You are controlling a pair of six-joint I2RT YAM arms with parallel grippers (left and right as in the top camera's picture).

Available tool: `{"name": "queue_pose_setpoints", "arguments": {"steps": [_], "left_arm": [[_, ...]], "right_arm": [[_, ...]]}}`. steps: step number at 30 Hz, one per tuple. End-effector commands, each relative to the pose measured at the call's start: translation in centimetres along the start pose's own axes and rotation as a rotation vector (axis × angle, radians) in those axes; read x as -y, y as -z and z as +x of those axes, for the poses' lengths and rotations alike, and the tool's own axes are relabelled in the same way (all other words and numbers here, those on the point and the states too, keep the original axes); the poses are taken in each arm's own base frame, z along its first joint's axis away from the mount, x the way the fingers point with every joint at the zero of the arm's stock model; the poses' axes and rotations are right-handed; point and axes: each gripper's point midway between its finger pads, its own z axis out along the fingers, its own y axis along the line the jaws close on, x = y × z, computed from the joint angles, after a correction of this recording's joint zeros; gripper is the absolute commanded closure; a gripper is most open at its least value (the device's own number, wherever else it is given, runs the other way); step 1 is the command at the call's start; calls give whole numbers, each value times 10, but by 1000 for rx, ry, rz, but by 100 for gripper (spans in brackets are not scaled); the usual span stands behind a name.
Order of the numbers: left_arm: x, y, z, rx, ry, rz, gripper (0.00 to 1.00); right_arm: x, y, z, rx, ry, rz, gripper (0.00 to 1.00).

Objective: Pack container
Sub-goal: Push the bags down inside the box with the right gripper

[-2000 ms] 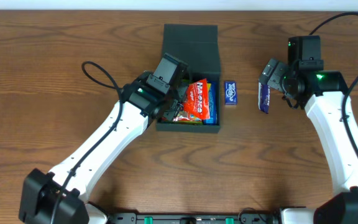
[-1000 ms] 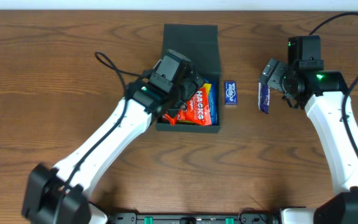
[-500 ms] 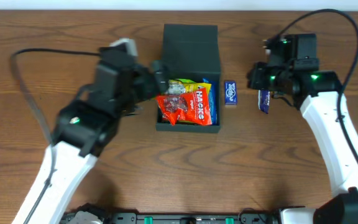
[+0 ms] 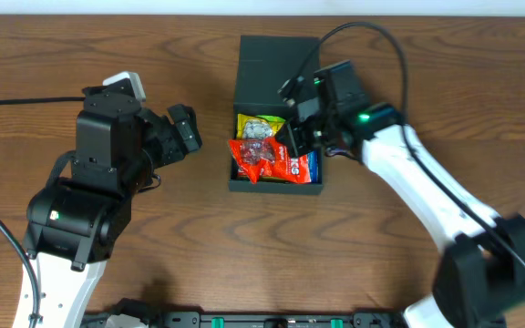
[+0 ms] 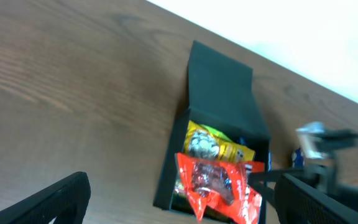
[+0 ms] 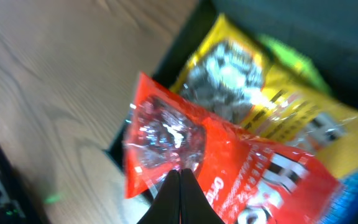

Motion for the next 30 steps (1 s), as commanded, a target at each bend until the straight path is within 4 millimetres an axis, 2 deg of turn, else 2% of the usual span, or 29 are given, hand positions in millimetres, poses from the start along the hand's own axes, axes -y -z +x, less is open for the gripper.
{"name": "queue_pose_setpoints", "arguments": {"steps": [1, 4, 11, 14, 16, 19, 22, 26, 30], "left_arm": [[-4, 6, -2, 7, -21, -17, 5], [-5, 6, 0, 0, -22, -23, 5], [-5, 6, 0, 0, -22, -23, 5], [-5, 6, -1, 2, -22, -26, 5], [-5, 6, -1, 2, -22, -26, 5], [-6, 6, 0, 0, -22, -26, 5], [-6, 6, 1, -4, -22, -29, 5], [-7, 5, 1, -6, -22, -30, 5], [-6, 6, 1, -5, -22, -30, 5]], "right_arm": [[1, -22, 9, -58, 15, -15, 99], [9, -45, 23, -117, -3, -12, 99], [27, -84, 50, -215, -17, 46, 99], [27, -97, 56, -233, -5, 50, 99], [28, -99, 55, -226, 7, 64, 99], [25, -94, 44, -194, 18, 60, 99], [22, -80, 31, -158, 10, 61, 99], [4, -43, 0, -44, 54, 58, 99], [-17, -9, -19, 49, 100, 47, 99]]}}
